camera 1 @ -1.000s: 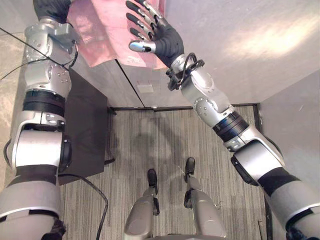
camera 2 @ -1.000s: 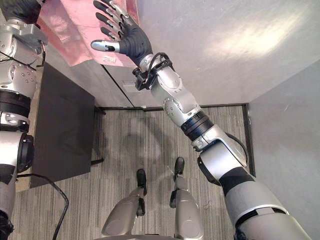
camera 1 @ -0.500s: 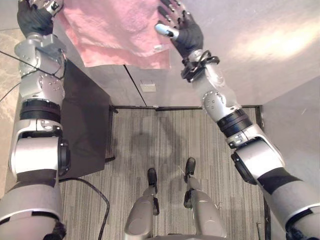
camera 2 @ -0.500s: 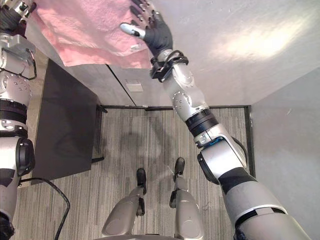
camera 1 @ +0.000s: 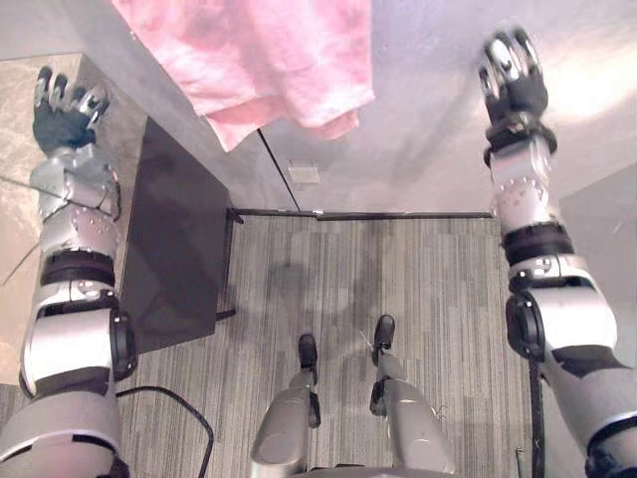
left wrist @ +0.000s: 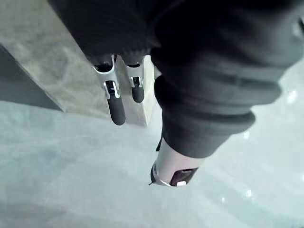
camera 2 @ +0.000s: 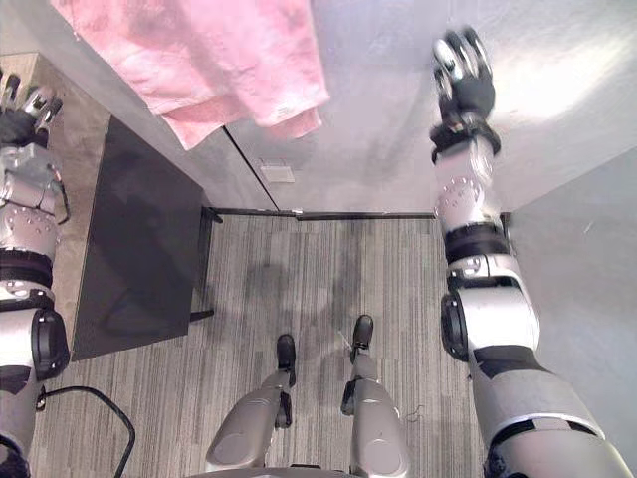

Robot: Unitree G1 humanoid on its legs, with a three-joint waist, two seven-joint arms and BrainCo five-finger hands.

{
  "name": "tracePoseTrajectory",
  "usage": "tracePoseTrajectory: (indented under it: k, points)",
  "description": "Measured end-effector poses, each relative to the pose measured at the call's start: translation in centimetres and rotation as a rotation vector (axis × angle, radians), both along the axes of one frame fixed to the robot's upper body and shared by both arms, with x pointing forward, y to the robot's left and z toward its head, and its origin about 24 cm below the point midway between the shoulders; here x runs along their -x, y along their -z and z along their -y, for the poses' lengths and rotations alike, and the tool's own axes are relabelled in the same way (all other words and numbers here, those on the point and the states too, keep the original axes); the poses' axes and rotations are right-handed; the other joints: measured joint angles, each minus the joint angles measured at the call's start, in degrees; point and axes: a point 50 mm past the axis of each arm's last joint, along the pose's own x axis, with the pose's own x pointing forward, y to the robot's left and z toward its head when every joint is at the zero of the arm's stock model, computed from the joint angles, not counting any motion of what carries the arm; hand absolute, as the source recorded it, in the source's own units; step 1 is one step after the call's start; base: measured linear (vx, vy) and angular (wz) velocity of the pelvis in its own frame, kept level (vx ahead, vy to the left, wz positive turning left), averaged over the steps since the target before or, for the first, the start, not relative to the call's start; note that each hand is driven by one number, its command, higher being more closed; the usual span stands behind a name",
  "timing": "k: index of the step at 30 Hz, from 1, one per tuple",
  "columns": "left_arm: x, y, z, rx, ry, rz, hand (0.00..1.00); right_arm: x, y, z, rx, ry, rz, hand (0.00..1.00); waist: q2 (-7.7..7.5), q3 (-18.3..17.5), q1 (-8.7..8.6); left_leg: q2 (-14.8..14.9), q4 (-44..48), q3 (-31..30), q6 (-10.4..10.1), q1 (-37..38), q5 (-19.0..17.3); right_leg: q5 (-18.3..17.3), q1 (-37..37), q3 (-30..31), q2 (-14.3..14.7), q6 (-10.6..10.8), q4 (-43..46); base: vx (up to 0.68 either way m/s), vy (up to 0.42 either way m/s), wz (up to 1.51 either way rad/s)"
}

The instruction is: Organize washtable

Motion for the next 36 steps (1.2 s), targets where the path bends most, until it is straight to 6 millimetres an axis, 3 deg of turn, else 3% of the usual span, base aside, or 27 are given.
tracePoseTrajectory:
  k: [1,3,4,6,7,9,10,12,14,15,18,23,26,30,33,36]
  points:
    - [0.5,0.8,-0.7,0.024,-0.023,-0.009,0.0,0.7,2.6,1.4,-0.043,0.043,-0.062,0.0,-0.09,0.1,0.01,0.0,0.0,0.2,0.0,0.4,0.0,0.0,0.2,0.4,0.1,-0.1,0.0,0.03,0.035,-0.09]
    - [1.2,1.9,-1.4,0.04,-0.043,-0.022,0.0,1.8,6.1,3.0,-0.106,0.097,-0.132,0.0,-0.17,0.1,-0.19,0.0,-0.1,0.4,0.0,1.2,-0.1,-0.7,0.9,0.6,0.1,-0.6,0.0,0.03,0.034,-0.08]
    - [1.9,2.6,-2.1,0.062,-0.068,-0.024,0.0,3.3,9.3,4.1,-0.163,0.146,-0.196,0.0,-0.31,0.2,-0.42,0.1,-0.3,0.6,-0.1,2.1,-0.2,-1.5,1.7,0.9,0.2,-0.5,0.0,0.03,0.018,-0.08]
    - [3.3,3.9,-3.4,0.096,-0.113,-0.025,0.0,5.2,12.7,4.9,-0.205,0.188,-0.264,0.0,-0.32,0.2,-1.39,0.4,-0.5,0.9,-0.3,2.8,-0.3,-2.2,2.3,1.0,0.5,-0.5,0.0,0.02,0.003,-0.07]
    - [3.7,4.3,-3.7,0.095,-0.124,-0.028,0.0,6.0,13.6,5.1,-0.22,0.203,-0.278,0.0,-0.34,0.2,-1.67,0.5,-0.6,1.1,-0.4,3.1,-0.4,-2.7,2.4,1.1,0.6,-0.3,0.0,0.03,-0.006,-0.15]
    - [5.5,5.6,-4.5,0.073,-0.167,-0.05,0.0,9.3,17.0,6.1,-0.266,0.278,-0.331,0.0,-0.65,0.0,-1.73,1.1,-1.2,2.3,-1.0,4.4,-0.8,-2.9,2.9,2.1,1.4,-0.3,0.0,0.04,-0.01,-0.27]
    - [5.9,5.9,-4.7,0.065,-0.177,-0.06,0.0,10.2,17.7,6.5,-0.273,0.3,-0.343,0.0,-0.67,0.0,-1.81,1.2,-1.5,2.4,-1.0,4.9,-0.9,-3.0,3.1,2.1,1.6,-0.3,0.0,0.05,-0.006,-0.18]
    - [7.1,7.3,-4.4,0.014,-0.19,-0.102,0.0,14.1,20.0,8.5,-0.307,0.415,-0.378,0.0,-0.65,-0.4,-2.32,1.6,-1.7,2.4,-1.4,6.5,-1.1,-3.6,4.7,1.9,2.0,-0.4,0.0,0.05,0.012,-0.03]
    - [8.1,9.1,-4.0,0.002,-0.194,-0.145,0.0,16.5,21.2,9.4,-0.321,0.483,-0.4,0.0,-0.78,-3.0,-2.87,1.9,-2.2,2.4,-1.5,6.8,-1.3,-4.1,4.8,1.8,2.2,0.1,0.0,0.07,0.022,0.01]
    - [8.9,11.4,-3.2,0.006,-0.186,-0.204,0.0,18.7,22.1,10.1,-0.321,0.542,-0.418,0.0,-0.94,-5.1,-3.17,2.2,-2.6,2.5,-1.5,8.2,-1.3,-4.5,6.0,1.6,2.5,-0.1,0.0,0.13,0.041,-0.01]
    - [10.2,15.1,-1.1,0.049,-0.153,-0.266,0.0,22.4,23.6,10.5,-0.328,0.631,-0.459,0.0,-1.26,-9.0,-3.23,2.6,-2.4,2.9,-1.5,11.2,-2.8,-5.5,9.1,1.6,2.8,0.1,0.0,0.11,0.067,-0.04]
    - [13.4,21.6,4.2,0.201,-0.077,-0.382,0.0,26.1,26.4,8.6,-0.401,0.687,-0.556,0.0,-1.02,-13.9,-3.31,2.6,-2.0,4.6,-0.9,15.0,-5.4,-6.9,13.0,2.2,2.7,0.5,0.0,0.06,0.07,-0.1]
    - [15.4,24.4,7.7,0.281,-0.022,-0.447,0.0,28.0,27.8,7.0,-0.425,0.693,-0.625,0.0,-0.55,-15.2,-3.39,2.9,-0.7,6.5,-0.5,16.8,-6.8,-7.3,15.3,2.2,2.5,0.5,0.0,0.08,0.066,-0.03]
    - [19.5,28.8,12.7,0.403,0.049,-0.619,0.0,30.4,29.8,4.6,-0.426,0.661,-0.755,0.0,1.21,-17.5,-3.85,3.4,1.8,8.7,-0.4,19.5,-9.3,-8.5,18.8,2.5,2.4,1.0,0.0,0.06,0.066,-0.08]
    - [22.0,31.9,14.9,0.456,0.095,-0.784,0.0,31.4,31.6,2.8,-0.407,0.569,-0.882,0.0,1.33,-17.9,-4.16,4.1,2.0,11.8,-0.8,21.6,-9.8,-9.3,20.6,2.6,2.4,1.7,0.0,0.04,0.035,-0.08]
    - [24.5,34.3,15.5,0.543,0.071,-0.91,0.0,31.8,32.7,1.5,-0.378,0.49,-0.965,0.0,1.06,-17.6,-4.36,4.5,2.0,14.3,-1.0,22.5,-10.1,-9.8,20.6,3.1,2.6,1.3,0.0,-0.01,0.001,-0.23]
